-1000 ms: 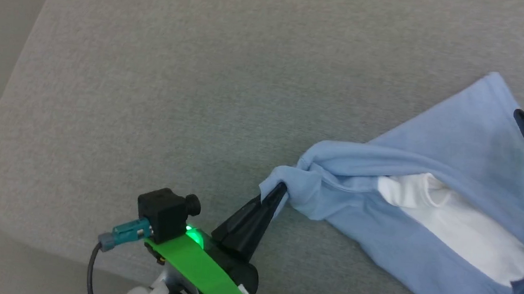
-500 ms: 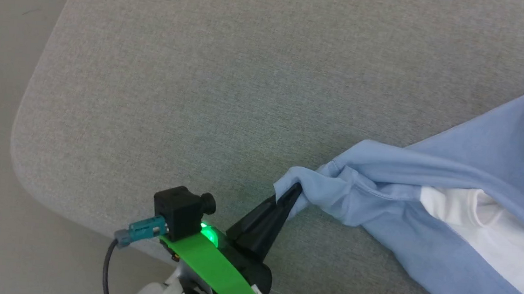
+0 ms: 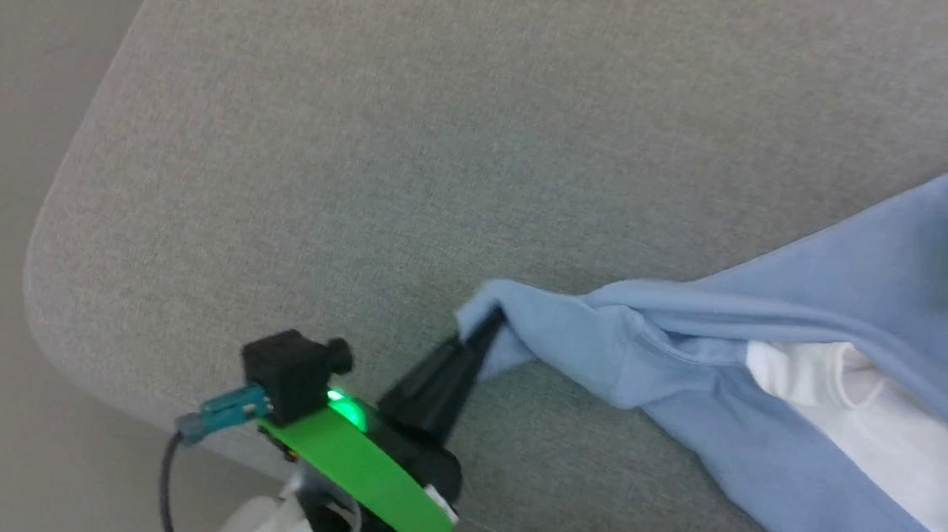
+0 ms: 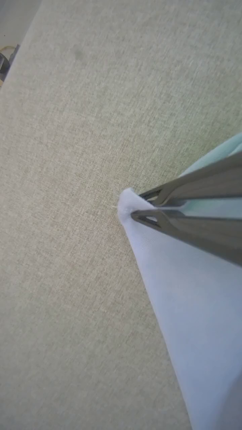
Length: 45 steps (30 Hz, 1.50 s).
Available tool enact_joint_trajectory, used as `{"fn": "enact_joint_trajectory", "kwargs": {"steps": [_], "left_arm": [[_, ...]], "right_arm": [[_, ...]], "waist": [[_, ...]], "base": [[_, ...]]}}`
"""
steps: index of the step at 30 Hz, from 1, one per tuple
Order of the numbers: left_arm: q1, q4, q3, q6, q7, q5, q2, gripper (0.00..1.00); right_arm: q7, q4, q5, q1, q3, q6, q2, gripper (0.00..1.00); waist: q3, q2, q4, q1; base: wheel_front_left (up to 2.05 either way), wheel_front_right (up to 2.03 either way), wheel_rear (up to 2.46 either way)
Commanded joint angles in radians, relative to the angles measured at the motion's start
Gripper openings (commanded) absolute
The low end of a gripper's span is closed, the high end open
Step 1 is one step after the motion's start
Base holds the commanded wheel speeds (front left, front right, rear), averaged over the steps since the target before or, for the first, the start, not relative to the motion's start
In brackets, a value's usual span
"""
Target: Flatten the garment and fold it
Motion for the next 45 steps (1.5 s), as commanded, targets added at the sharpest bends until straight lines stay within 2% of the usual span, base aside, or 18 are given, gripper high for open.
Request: {"fn": "enact_joint_trajectory", "kwargs": {"steps": [1, 5, 6, 10, 18, 26, 30, 38, 41, 42, 45], "left_arm": [[-0.027, 0.010, 0.020, 0.008, -0.023, 0.026, 0.010, 0.00], [-0.046, 0.035, 0.064, 0.029, -0.068, 0.070, 0.033, 0.00], [-0.059, 0.046, 0.080, 0.037, -0.075, 0.087, 0.049, 0.00], [-0.109, 0.067, 0.108, 0.037, -0.061, 0.104, 0.084, 0.00], [-0.333, 0.121, 0.144, 0.008, 0.047, 0.114, 0.161, 0.00], [-0.648, 0.250, 0.137, -0.031, 0.137, 0.147, 0.214, 0.00], [-0.802, 0.357, 0.119, -0.043, 0.183, 0.145, 0.216, 0.00], [-1.056, 0.594, 0.133, -0.034, 0.177, 0.214, 0.232, 0.00], [-1.136, 0.654, 0.132, -0.030, 0.179, 0.222, 0.218, 0.00], [-1.209, 0.690, 0.134, -0.021, 0.175, 0.232, 0.206, 0.00], [-1.286, 0.723, 0.128, -0.012, 0.167, 0.257, 0.201, 0.00]], "right_arm": [[-0.050, -0.003, 0.005, 0.016, -0.024, -0.001, 0.025, 0.00], [-0.182, -0.019, 0.007, 0.042, -0.098, -0.001, 0.094, 0.00], [-0.238, -0.027, -0.002, 0.053, -0.136, -0.001, 0.129, 0.00], [-0.321, -0.044, -0.026, 0.057, -0.187, -0.001, 0.186, 0.00], [-0.382, -0.077, -0.049, -0.001, -0.189, -0.001, 0.254, 0.00], [-0.403, -0.046, -0.074, -0.150, -0.141, -0.001, 0.270, 0.00], [-0.412, 0.013, -0.100, -0.259, -0.109, -0.001, 0.279, 0.00], [-0.462, 0.221, -0.193, -0.488, -0.049, -0.001, 0.291, 0.00], [-0.469, 0.302, -0.222, -0.560, -0.039, -0.001, 0.301, 0.00], [-0.482, 0.358, -0.247, -0.621, -0.032, -0.001, 0.308, 0.00], [-0.509, 0.410, -0.278, -0.683, -0.027, -0.001, 0.309, 0.00]], "waist": [[-0.066, 0.0000, -0.046, -0.0001], [-0.149, 0.0000, -0.101, -0.0001], [-0.193, 0.0000, -0.131, -0.0001], [-0.270, 0.0000, -0.182, -0.0001], [-0.360, 0.0000, -0.244, -0.0001], [-0.380, 0.0000, -0.270, -0.0001], [-0.381, 0.0000, -0.285, -0.0001], [-0.364, 0.0000, -0.327, -0.0001], [-0.344, 0.0000, -0.341, -0.0001], [-0.315, 0.0000, -0.353, -0.0001], [-0.277, 0.0000, -0.365, -0.0001]], "base": [[0.00, 0.00, 0.00], [0.00, 0.00, 0.00], [0.00, 0.00, 0.00], [0.00, 0.00, 0.00], [0.00, 0.00, 0.00], [0.00, 0.00, 0.00], [0.00, 0.00, 0.00], [0.00, 0.00, 0.00], [0.00, 0.00, 0.00], [0.00, 0.00, 0.00], [0.00, 0.00, 0.00]]}}
